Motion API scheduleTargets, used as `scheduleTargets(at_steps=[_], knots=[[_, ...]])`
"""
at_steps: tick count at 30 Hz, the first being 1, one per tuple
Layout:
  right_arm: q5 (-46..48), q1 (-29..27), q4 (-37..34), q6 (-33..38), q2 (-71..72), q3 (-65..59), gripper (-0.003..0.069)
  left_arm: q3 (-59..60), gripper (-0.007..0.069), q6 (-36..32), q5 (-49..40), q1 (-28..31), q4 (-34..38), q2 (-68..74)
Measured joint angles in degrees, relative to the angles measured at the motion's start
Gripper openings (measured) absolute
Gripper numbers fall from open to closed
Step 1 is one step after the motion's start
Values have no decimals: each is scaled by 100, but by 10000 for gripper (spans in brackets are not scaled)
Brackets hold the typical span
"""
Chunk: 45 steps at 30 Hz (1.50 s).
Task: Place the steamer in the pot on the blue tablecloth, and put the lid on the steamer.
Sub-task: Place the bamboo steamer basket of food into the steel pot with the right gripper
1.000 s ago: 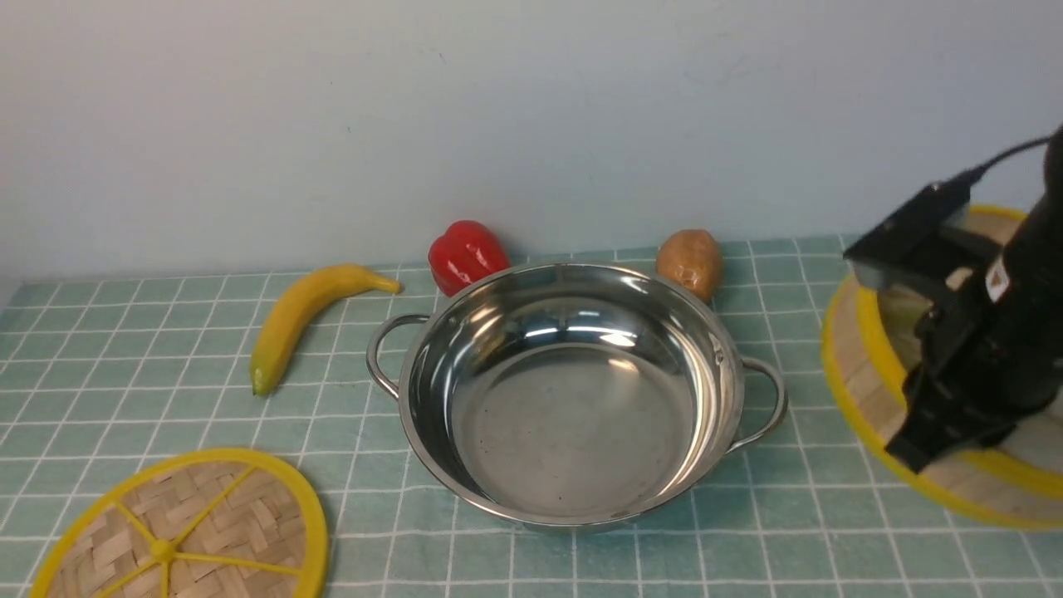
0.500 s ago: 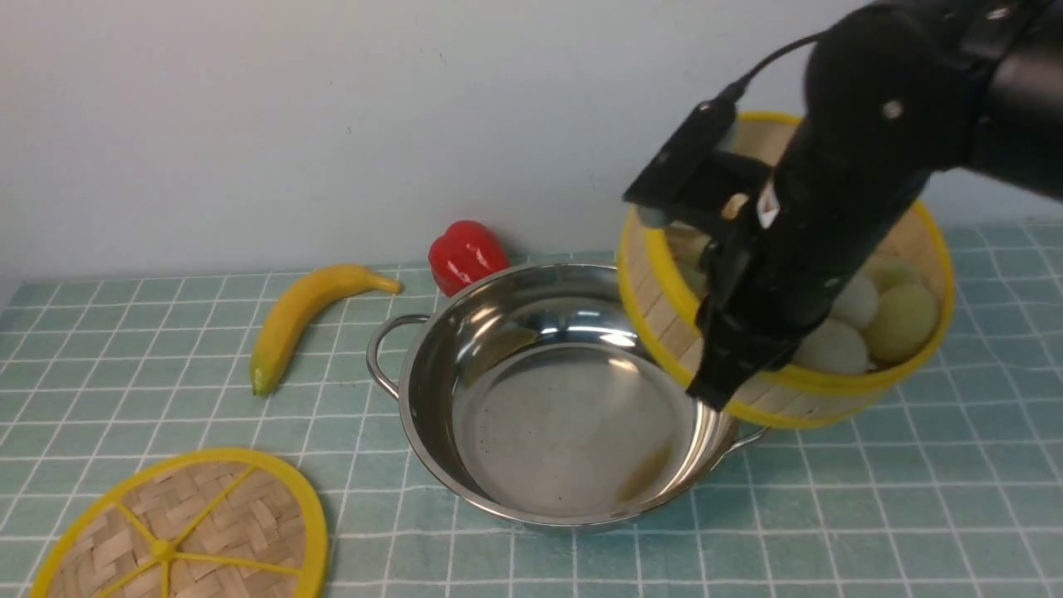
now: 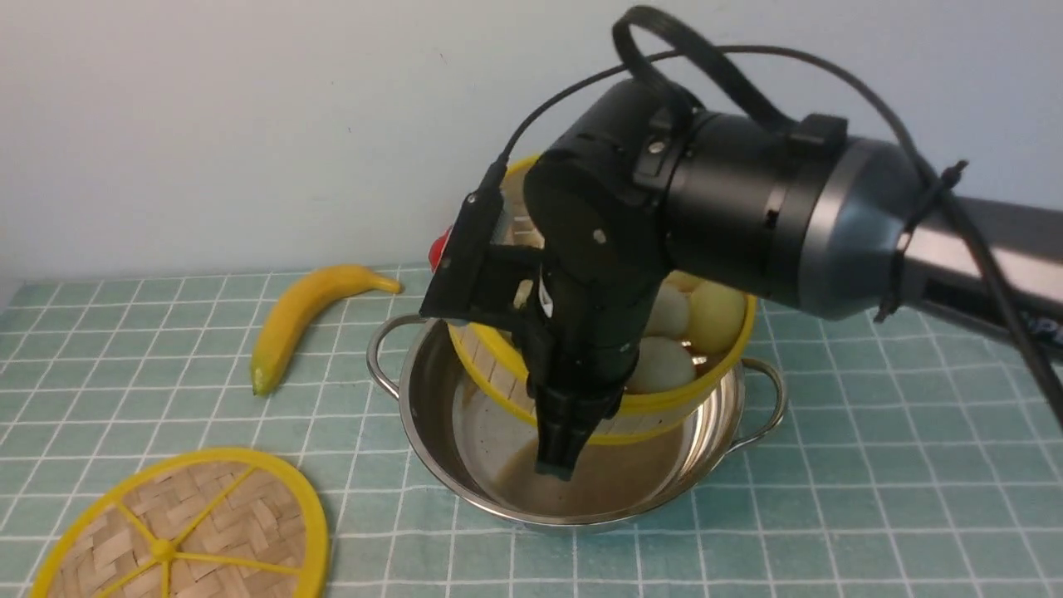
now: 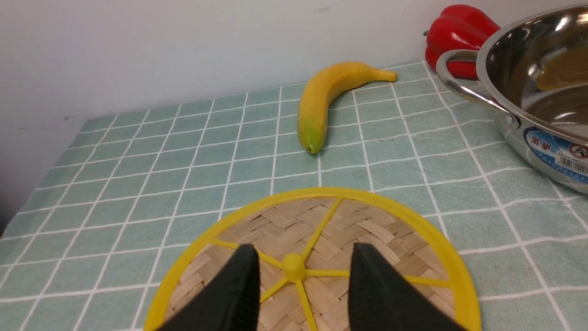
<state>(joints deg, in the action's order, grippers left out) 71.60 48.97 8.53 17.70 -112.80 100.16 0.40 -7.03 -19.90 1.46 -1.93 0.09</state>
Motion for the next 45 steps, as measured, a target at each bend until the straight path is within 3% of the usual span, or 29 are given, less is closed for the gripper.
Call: scheduleTargets(at_steps=[22, 45], knots=[[6, 19, 14, 339, -571, 82, 69, 0, 264, -5, 0, 0, 0, 0], [-5, 19, -413, 439, -828, 86, 69, 0, 264, -5, 0, 0, 0, 0]])
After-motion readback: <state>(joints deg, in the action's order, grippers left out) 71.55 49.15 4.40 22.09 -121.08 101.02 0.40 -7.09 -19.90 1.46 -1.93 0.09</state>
